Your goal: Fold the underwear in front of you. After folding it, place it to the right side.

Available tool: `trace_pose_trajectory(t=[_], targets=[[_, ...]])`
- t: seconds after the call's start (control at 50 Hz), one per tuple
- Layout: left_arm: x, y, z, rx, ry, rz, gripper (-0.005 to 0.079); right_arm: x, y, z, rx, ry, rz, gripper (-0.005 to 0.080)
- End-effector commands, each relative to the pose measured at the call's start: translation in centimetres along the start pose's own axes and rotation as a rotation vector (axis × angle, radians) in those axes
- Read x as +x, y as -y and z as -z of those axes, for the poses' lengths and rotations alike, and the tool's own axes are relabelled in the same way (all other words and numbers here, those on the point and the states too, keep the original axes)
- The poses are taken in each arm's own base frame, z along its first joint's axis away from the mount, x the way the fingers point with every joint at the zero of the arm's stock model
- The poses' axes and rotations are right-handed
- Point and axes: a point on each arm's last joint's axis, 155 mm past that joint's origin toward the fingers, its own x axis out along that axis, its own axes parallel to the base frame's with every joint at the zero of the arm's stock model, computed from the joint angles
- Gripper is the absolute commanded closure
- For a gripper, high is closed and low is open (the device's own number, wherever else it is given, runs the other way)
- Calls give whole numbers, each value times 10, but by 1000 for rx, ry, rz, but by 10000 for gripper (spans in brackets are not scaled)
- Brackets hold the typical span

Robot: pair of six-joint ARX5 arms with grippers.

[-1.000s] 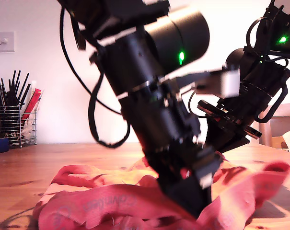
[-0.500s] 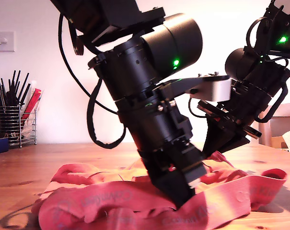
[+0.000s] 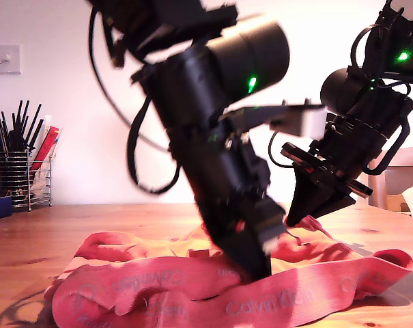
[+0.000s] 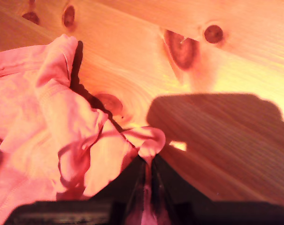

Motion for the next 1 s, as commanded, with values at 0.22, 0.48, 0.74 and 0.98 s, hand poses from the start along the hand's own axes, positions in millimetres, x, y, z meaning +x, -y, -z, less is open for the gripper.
trace_pose_trajectory(t=[0.22, 0.48, 0.74, 0.98], targets=[[-7, -10, 36, -129, -115, 17, 762, -1, -12, -7, -6, 17, -54, 763], [-6, -47, 46, -252, -90, -8, 762, -6, 7, -31, -22, 82, 51, 590], [-6, -66, 46, -319, -31, 9, 762, -28, 31, -62, -30, 100, 215, 463], [-7, -78, 57, -427, -42, 0, 761, -35, 8, -15, 58, -119, 118, 463]])
